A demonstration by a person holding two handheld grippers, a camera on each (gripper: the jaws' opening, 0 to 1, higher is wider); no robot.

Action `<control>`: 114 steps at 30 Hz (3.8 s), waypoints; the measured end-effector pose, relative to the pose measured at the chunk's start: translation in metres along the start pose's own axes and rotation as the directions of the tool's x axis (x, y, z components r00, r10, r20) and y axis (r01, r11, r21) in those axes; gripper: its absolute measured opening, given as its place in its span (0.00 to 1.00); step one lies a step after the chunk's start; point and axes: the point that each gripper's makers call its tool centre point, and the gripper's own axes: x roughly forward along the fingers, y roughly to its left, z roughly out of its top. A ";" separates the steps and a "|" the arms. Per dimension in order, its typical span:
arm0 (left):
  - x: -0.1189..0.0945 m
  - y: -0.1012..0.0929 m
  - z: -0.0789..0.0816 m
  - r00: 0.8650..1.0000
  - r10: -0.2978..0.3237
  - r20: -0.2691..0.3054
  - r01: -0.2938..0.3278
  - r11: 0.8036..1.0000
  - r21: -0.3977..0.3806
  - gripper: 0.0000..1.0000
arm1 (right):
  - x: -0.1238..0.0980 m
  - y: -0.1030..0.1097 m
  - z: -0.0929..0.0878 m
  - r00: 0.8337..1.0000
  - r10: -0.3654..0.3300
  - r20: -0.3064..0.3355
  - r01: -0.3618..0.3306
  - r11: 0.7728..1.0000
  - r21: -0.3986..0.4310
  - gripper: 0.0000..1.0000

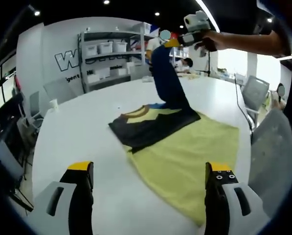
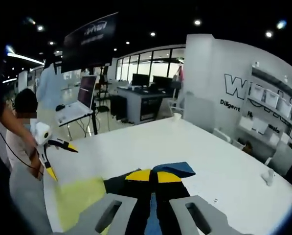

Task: Fold the garment on the visible template until the final outline fits inside the template.

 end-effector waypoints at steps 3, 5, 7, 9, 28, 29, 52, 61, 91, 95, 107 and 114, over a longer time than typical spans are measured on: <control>-0.001 0.001 -0.001 1.000 0.003 -0.002 -0.003 1.000 0.000 0.99 | 0.008 0.007 -0.003 1.000 0.014 -0.004 -0.014 1.000 0.004 0.00; -0.001 0.001 -0.001 1.000 0.003 0.000 -0.003 1.000 -0.005 0.99 | 0.013 0.011 -0.006 1.000 0.022 -0.009 -0.022 1.000 0.008 0.00; -0.001 0.002 -0.001 1.000 0.003 0.000 -0.003 1.000 -0.005 0.99 | 0.017 0.014 -0.010 0.999 0.031 -0.013 -0.030 0.999 0.021 0.00; -0.001 0.002 -0.001 1.000 0.004 0.001 -0.004 1.000 -0.005 0.99 | 0.021 0.016 -0.015 0.999 0.036 -0.022 -0.035 0.999 0.024 0.00; -0.004 0.006 -0.011 1.000 0.013 -0.008 -0.013 1.000 -0.024 0.99 | 0.063 0.048 -0.074 0.984 0.109 -0.139 -0.103 0.993 0.049 0.00; -0.004 0.006 -0.011 1.000 0.013 -0.008 -0.013 1.000 -0.025 0.99 | 0.067 0.050 -0.077 0.983 0.114 -0.145 -0.108 0.993 0.052 0.00; -0.006 0.011 -0.017 1.000 0.017 -0.006 -0.017 0.999 -0.042 0.99 | 0.121 0.091 -0.106 0.960 0.160 -0.230 -0.146 0.986 0.076 0.00; -0.008 0.012 -0.021 1.000 0.021 -0.009 -0.021 0.998 -0.051 0.99 | 0.131 0.102 -0.127 0.947 0.170 -0.274 -0.149 0.984 0.095 0.00; -0.010 0.017 -0.023 1.000 0.028 -0.011 -0.028 0.998 -0.057 0.98 | 0.147 0.117 -0.141 0.938 0.200 -0.283 -0.181 0.979 0.093 0.10; -0.008 0.017 -0.022 1.000 0.027 -0.009 -0.027 0.998 -0.056 0.99 | 0.141 0.112 -0.139 0.944 0.191 -0.269 -0.171 0.980 0.098 0.17; -0.004 0.016 -0.017 1.000 0.018 -0.007 -0.018 0.999 -0.044 0.99 | 0.114 0.085 -0.125 0.966 0.148 -0.211 -0.131 0.987 0.096 0.30; -0.005 0.014 -0.016 1.000 0.017 -0.006 -0.017 0.999 -0.043 0.99 | 0.090 0.067 -0.122 0.973 0.124 -0.197 -0.112 0.991 0.070 0.36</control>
